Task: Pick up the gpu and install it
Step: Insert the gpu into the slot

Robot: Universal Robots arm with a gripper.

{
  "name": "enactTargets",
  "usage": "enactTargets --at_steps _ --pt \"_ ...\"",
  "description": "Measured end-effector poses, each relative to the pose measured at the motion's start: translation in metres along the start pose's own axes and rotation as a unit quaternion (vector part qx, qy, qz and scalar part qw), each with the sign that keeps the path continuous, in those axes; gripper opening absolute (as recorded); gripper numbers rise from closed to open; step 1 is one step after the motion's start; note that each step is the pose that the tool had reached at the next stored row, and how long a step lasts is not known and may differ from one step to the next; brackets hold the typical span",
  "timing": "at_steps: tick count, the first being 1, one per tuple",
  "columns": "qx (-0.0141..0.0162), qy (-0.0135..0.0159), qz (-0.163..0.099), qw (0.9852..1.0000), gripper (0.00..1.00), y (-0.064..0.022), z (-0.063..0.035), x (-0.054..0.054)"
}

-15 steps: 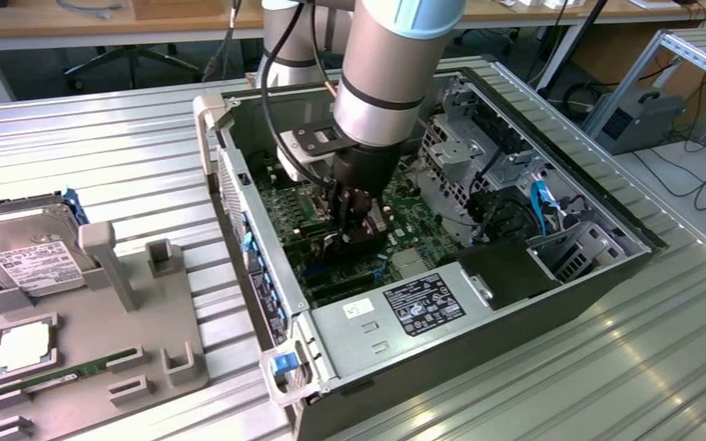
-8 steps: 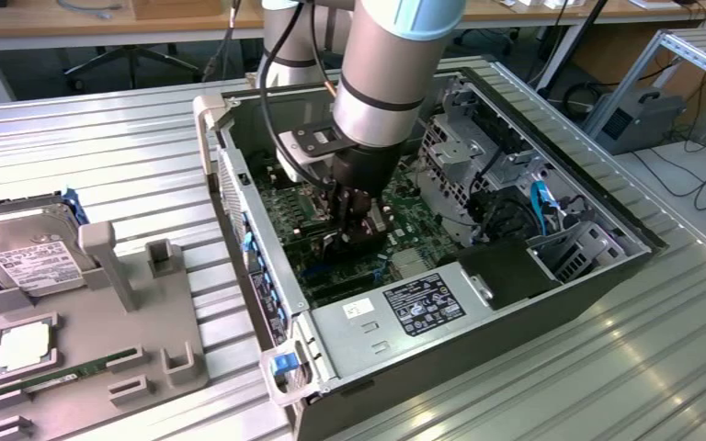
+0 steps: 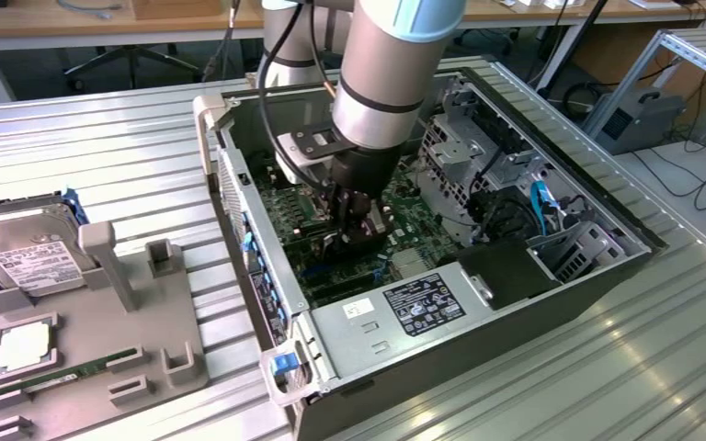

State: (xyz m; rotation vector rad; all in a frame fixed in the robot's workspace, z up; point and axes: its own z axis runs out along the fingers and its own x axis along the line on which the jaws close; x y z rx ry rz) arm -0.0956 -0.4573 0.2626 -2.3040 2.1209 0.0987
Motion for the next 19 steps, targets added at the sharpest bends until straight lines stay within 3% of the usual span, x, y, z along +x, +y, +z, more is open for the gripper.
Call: enactTargets --at_steps 19 --pt "0.0005 0.0002 0.000 1.0000 0.27 0.0026 -0.0015 0.0030"
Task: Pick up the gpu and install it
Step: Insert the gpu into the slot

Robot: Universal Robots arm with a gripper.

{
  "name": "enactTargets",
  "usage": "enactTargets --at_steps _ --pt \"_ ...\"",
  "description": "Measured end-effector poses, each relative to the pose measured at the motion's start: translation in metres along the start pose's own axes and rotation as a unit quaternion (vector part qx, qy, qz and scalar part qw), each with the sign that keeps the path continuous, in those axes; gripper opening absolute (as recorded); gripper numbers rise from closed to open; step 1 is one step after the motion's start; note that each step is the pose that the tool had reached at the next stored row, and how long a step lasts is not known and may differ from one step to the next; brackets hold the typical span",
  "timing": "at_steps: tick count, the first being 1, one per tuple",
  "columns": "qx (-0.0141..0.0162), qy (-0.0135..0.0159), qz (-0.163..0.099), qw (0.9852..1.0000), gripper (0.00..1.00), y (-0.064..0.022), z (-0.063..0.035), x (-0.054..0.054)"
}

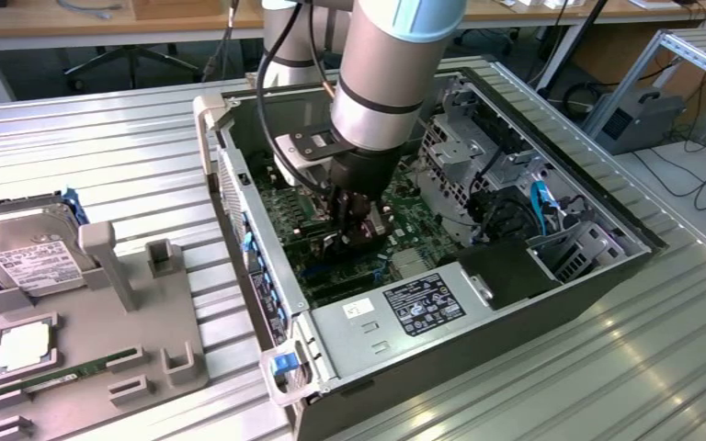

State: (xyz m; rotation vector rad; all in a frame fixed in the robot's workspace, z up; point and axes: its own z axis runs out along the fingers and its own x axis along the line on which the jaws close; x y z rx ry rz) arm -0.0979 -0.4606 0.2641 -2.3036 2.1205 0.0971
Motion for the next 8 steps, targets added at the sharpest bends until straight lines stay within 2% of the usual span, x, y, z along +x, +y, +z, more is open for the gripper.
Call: enactTargets --at_steps 8 --pt "-0.0001 0.0001 0.000 1.0000 0.27 0.0006 0.0008 0.0005"
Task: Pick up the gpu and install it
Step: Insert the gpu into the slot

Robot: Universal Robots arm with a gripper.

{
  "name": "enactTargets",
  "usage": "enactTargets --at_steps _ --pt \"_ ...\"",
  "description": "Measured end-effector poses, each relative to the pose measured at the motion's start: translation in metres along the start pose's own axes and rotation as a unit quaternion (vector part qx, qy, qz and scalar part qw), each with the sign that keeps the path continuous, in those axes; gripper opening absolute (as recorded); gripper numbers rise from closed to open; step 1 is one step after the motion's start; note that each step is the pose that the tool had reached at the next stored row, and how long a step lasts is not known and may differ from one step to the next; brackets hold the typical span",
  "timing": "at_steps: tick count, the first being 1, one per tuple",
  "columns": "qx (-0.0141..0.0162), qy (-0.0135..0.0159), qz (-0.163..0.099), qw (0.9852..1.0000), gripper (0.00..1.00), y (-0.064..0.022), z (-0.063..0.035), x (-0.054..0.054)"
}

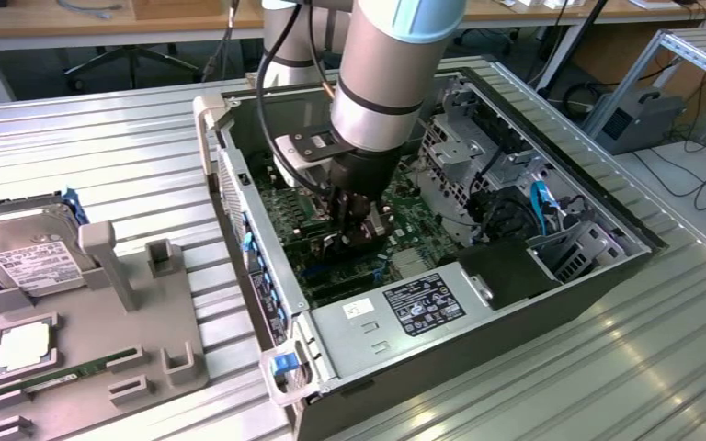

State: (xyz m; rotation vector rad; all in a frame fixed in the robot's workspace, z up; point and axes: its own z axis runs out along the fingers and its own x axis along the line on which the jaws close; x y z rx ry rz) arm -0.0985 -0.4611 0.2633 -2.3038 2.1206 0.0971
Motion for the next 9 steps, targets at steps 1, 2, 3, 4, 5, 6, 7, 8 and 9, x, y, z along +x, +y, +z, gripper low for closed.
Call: enactTargets --at_steps 1,2,3,4,5,6,7,8,9 --pt "0.0001 -0.0001 0.000 1.0000 0.27 0.0000 0.0001 0.0000" --pt "0.0001 -0.0001 0.000 1.0000 0.27 0.0000 0.0002 0.0000" --pt "0.0002 -0.0001 0.000 1.0000 0.27 0.0003 0.0004 0.0001" --pt "0.0001 -0.0001 0.000 1.0000 0.27 0.0008 0.0010 0.0001" --pt "0.0001 -0.0002 0.000 1.0000 0.27 0.0010 0.0011 0.0001" --pt "0.0001 -0.0001 0.000 1.0000 0.27 0.0011 0.0011 0.0001" --pt "0.0001 -0.0001 0.000 1.0000 0.27 0.0013 0.0013 0.0001" --pt "0.0001 -0.0001 0.000 1.0000 0.27 0.0014 0.0017 0.0001" --pt "0.0000 0.0000 0.000 1.0000 0.27 0.0017 0.0023 0.0001"
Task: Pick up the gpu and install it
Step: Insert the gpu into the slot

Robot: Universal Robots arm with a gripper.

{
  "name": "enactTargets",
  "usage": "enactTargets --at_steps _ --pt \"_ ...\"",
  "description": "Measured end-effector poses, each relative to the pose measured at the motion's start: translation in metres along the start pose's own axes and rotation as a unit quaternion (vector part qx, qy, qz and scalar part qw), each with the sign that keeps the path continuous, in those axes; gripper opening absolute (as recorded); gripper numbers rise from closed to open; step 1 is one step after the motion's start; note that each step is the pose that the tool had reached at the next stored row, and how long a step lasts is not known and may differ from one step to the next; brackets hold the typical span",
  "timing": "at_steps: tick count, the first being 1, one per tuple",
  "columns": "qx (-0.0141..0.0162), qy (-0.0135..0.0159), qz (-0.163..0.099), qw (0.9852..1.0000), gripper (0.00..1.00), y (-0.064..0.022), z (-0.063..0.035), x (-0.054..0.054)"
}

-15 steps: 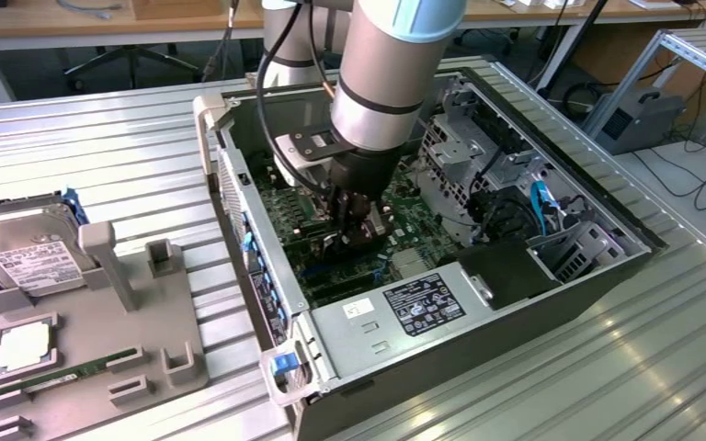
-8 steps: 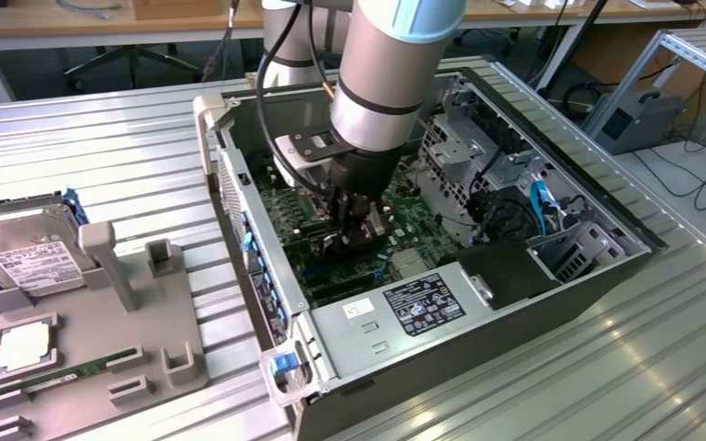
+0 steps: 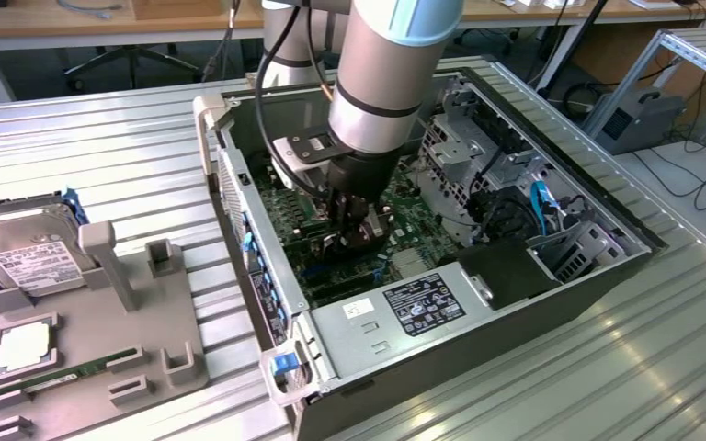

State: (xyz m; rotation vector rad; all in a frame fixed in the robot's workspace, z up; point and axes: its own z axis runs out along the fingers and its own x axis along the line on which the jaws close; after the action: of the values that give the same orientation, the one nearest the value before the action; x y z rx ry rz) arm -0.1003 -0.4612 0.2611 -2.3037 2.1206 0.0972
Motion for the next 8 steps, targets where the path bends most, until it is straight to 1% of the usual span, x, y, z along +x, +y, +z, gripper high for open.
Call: enactTargets --at_steps 8 --pt "0.0001 -0.0001 0.000 1.0000 0.27 0.0000 0.0001 0.0000"
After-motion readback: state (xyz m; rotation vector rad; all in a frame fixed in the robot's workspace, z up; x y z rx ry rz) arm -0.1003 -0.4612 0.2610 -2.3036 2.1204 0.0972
